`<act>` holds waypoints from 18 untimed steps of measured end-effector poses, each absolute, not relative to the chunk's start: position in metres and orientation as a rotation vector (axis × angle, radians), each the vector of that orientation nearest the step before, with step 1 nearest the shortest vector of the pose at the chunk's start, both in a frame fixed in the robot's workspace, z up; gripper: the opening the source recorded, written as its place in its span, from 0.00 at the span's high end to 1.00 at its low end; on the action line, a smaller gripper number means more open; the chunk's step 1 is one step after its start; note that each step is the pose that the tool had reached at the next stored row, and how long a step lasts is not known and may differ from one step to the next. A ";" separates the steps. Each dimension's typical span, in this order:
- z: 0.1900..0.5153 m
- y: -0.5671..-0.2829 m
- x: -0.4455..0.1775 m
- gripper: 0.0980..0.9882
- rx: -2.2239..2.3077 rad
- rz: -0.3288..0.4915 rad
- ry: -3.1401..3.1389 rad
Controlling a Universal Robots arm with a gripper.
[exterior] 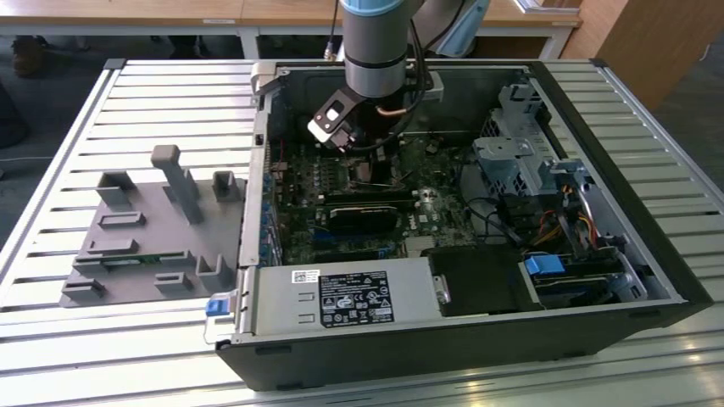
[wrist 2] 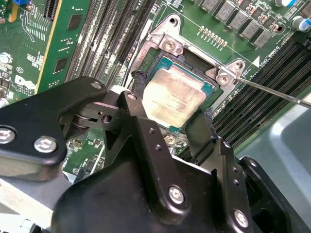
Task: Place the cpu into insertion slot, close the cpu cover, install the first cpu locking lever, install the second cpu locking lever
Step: 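Place the cpu into insertion slot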
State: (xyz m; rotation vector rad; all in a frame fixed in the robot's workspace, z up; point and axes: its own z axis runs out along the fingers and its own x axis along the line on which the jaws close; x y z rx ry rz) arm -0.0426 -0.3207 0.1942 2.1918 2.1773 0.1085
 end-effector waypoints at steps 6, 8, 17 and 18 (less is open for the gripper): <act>0.208 -0.321 -0.043 0.42 2.194 0.105 2.179; 0.211 -0.321 -0.042 0.42 2.198 0.096 2.183; 0.214 -0.321 -0.038 0.78 2.213 0.065 2.198; 0.214 -0.321 -0.038 0.84 2.213 0.064 2.198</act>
